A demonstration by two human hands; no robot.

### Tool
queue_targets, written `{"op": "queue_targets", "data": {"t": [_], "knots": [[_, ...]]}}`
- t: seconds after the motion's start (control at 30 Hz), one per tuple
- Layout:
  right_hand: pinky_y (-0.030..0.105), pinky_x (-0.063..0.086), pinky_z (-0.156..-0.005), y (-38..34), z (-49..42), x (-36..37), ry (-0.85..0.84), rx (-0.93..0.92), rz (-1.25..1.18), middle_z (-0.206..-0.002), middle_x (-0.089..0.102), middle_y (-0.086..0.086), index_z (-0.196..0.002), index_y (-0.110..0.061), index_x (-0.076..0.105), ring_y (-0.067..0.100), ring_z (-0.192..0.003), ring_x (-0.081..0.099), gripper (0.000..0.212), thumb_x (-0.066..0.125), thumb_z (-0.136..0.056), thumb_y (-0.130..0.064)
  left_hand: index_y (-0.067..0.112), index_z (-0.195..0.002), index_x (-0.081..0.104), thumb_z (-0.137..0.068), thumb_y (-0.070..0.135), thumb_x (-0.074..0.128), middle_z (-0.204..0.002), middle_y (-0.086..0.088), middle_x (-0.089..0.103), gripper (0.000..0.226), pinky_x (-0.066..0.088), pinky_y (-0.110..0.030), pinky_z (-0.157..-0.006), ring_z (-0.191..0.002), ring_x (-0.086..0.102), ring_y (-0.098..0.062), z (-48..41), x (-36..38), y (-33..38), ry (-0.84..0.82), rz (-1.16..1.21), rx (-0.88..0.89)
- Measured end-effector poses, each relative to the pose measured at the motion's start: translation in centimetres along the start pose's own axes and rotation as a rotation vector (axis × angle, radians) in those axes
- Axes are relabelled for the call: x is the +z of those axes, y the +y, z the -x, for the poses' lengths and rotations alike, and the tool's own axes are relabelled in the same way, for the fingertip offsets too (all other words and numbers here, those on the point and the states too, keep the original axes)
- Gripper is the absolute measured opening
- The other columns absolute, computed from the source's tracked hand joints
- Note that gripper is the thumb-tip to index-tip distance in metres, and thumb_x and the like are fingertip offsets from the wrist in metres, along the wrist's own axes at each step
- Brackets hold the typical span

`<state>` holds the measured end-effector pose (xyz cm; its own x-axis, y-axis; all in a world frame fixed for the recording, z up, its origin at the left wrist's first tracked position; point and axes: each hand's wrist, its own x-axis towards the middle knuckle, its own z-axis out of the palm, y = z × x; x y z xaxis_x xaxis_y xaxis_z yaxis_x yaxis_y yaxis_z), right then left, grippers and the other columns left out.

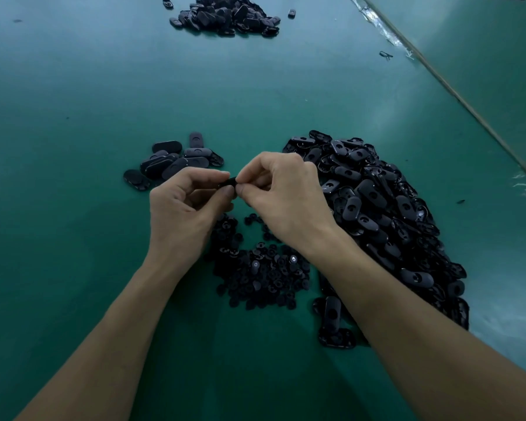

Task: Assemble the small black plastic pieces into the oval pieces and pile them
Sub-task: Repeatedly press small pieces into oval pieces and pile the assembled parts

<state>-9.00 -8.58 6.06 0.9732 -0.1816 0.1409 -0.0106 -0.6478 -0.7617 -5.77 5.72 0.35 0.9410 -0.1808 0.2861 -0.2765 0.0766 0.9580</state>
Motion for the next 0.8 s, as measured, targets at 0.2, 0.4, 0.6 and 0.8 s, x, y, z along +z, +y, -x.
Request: {"op": "queue_targets", "data": {"t": [0.2,0.4,0.6,0.8], "knots": [[0.006,0.051,-0.07,0.0,0.1,0.0,-0.041,-0.006,-0.073,-0.074,0.068,-0.013,-0.096,-0.014,0.08,-0.005,-0.074,0.067,0.013,0.075,-0.087,-0.006,0.025,-0.095,0.068,-0.086,0.002,0.074,-0.088,0.01,0.076,0.025,0.058,-0.02,-0.072,-0.077,0.074,-0.011,-0.1,-0.2,-0.3,0.0,-0.002,0.014],[0.009,0.053,-0.07,-0.1,-0.1,-0.3,-0.073,-0.027,-0.079,-0.07,0.067,-0.018,-0.094,-0.018,0.08,-0.004,-0.07,0.067,0.014,0.073,-0.088,-0.006,0.026,-0.098,0.068,-0.087,0.008,0.075,-0.09,0.008,0.075,0.022,0.058,-0.023,-0.073,-0.078,0.072,-0.01,-0.2,-0.5,-0.4,0.007,0.01,0.03],[0.018,0.055,-0.061,0.2,-0.1,-0.6,-0.098,0.035,-0.162,-0.067,0.072,-0.001,-0.086,-0.02,0.075,0.008,-0.062,0.068,0.011,0.075,-0.087,-0.009,0.021,-0.099,0.067,-0.088,0.002,0.071,-0.086,0.01,0.075,0.022,0.055,-0.018,-0.07,-0.075,0.069,-0.005,-0.3,-0.4,-0.3,-0.001,0.034,0.018],[0.013,0.048,-0.055,0.4,-0.2,-0.9,-0.137,0.047,-0.159,-0.066,0.07,0.0,-0.085,-0.022,0.073,0.007,-0.058,0.067,0.011,0.074,-0.089,-0.012,0.019,-0.1,0.066,-0.088,-0.001,0.071,-0.085,0.011,0.075,0.024,0.057,-0.02,-0.073,-0.078,0.068,-0.004,-0.2,-0.3,-0.1,-0.028,0.032,0.007]]}}
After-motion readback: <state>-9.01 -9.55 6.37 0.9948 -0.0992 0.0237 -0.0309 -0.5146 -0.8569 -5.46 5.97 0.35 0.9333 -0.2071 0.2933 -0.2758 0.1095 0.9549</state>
